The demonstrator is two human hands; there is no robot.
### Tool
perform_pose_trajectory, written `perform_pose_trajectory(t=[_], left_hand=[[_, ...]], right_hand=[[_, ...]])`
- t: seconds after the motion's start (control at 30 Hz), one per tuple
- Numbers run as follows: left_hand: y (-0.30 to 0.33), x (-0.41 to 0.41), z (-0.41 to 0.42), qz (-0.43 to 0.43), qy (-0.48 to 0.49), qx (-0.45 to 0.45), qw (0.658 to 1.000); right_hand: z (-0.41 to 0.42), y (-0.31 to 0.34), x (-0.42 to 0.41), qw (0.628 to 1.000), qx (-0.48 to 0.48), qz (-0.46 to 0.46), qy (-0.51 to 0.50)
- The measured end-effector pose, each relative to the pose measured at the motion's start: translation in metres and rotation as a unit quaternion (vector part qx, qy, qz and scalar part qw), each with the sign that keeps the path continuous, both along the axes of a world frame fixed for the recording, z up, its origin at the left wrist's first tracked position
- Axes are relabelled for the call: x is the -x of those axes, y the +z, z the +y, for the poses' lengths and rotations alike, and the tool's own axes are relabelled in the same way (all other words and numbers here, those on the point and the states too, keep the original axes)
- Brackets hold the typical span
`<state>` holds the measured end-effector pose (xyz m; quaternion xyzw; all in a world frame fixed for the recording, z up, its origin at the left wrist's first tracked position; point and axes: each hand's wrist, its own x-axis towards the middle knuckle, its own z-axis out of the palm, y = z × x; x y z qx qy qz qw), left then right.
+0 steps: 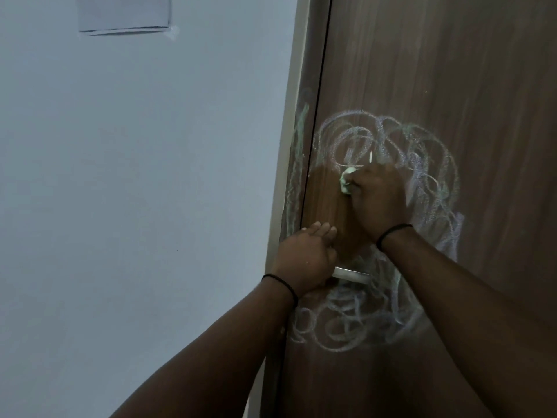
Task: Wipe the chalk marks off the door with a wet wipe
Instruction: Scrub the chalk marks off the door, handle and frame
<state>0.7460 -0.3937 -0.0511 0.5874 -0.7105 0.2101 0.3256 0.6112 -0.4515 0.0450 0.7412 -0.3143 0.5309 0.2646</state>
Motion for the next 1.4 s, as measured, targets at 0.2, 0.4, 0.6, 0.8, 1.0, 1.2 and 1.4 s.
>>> perform_pose_trajectory(t=[0.2, 0.4, 0.6, 0.8, 1.0, 1.2, 1.4], left_hand=[[0.007, 0.013, 0.003, 0.002, 0.048, -0.013, 0.999], [0.017, 0.021, 0.005, 0.014, 0.098, 0.001, 0.995], [0.019, 0.023, 0.008, 0.016, 0.091, -0.012, 0.996], [0.017, 0.023, 0.009, 0.015, 0.078, -0.017, 0.997], [0.016, 0.018, 0.008, 0.020, 0.066, -0.016, 0.997], [0.014, 0.016, 0.006, 0.015, 0.071, -0.004, 0.997], [0.013, 0.012, 0.004, 0.019, 0.051, -0.011, 0.998]], right_hand=[[0.002, -0.031, 0.039, 0.998, 0.004, 0.055, -0.022], [0.003, 0.002, 0.023, 0.999, -0.018, 0.003, -0.031], [-0.002, -0.005, 0.063, 0.999, 0.017, 0.020, -0.035], [0.007, -0.009, 0.023, 0.996, 0.007, 0.085, 0.017], [0.000, 0.008, 0.031, 0.999, 0.034, 0.006, -0.005], [0.010, -0.003, 0.005, 0.990, 0.041, 0.130, 0.033], [0.001, 0.020, 0.009, 0.998, 0.057, 0.024, -0.016]])
